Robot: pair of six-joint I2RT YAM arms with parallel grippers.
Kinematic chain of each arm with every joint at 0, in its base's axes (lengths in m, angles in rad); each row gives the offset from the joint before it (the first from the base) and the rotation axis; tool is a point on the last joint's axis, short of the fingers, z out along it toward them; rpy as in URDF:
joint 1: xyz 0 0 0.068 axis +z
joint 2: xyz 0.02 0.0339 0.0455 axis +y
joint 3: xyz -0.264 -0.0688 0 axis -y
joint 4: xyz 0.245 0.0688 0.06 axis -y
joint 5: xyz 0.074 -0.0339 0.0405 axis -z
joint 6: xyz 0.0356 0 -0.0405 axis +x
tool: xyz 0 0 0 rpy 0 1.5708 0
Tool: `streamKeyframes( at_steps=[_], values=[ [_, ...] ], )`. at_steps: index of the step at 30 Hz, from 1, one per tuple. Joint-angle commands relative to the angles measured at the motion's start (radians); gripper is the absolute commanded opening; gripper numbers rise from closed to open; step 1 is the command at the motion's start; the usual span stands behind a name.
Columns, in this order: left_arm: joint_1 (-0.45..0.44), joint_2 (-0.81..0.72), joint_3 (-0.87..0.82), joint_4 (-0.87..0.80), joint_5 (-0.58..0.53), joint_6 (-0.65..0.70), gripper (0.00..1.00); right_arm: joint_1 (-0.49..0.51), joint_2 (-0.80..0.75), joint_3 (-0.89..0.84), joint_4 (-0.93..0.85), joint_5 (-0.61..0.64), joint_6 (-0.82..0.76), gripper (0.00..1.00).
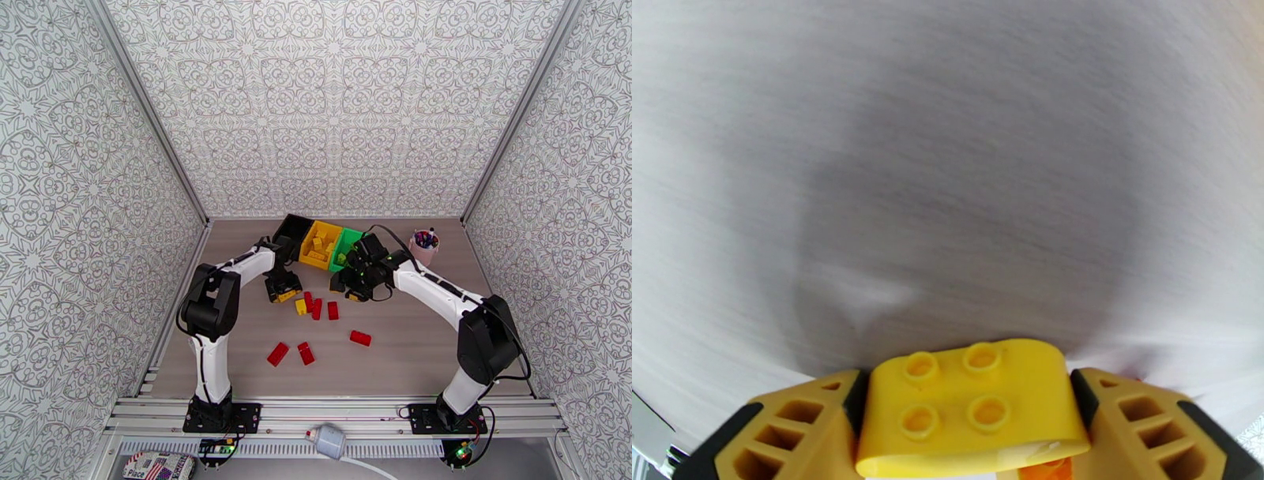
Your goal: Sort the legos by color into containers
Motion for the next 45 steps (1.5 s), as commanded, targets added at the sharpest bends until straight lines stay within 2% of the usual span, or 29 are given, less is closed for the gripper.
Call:
streamKeyframes(
  at_steps=[1,9,14,20,26,30,33,37,40,45],
  values=[
    [-0.004,-0.012,-0.029,0.005,0.020,0.004,0.61,0.008,-0.007,-0.002,0.009,0.009,0.011,0.62],
    [-0.009,-0.074,-0.003,0.002,0.046,0.024,0.58,0.007,0.001,0.027,-0.007,0.019,0.001,0.62],
    [-0.010,-0.098,0.054,0.028,0.112,0.037,0.58,-0.008,0.033,0.104,-0.055,0.037,-0.031,0.61],
    [0.016,-0.094,0.139,0.118,0.250,0.000,0.58,-0.066,0.057,0.169,-0.082,0.034,-0.049,0.61],
    [0.052,-0.012,0.256,0.231,0.364,-0.095,0.58,-0.134,0.083,0.227,-0.131,0.026,-0.088,0.61],
    [0.059,0.091,0.405,0.268,0.413,-0.153,0.60,-0.169,0.083,0.236,-0.141,0.020,-0.093,0.61],
    [0.058,0.200,0.555,0.254,0.448,-0.181,0.63,-0.189,0.079,0.238,-0.147,0.017,-0.093,0.61],
    [0.054,0.305,0.745,0.186,0.446,-0.186,0.80,-0.203,0.074,0.239,-0.154,0.016,-0.095,0.61],
    [0.054,0.309,0.762,0.183,0.434,-0.183,0.84,-0.204,0.068,0.234,-0.157,0.015,-0.099,0.61],
    [0.053,0.227,0.681,0.166,0.383,-0.140,0.84,-0.205,0.048,0.202,-0.141,0.008,-0.090,0.61]
  ],
)
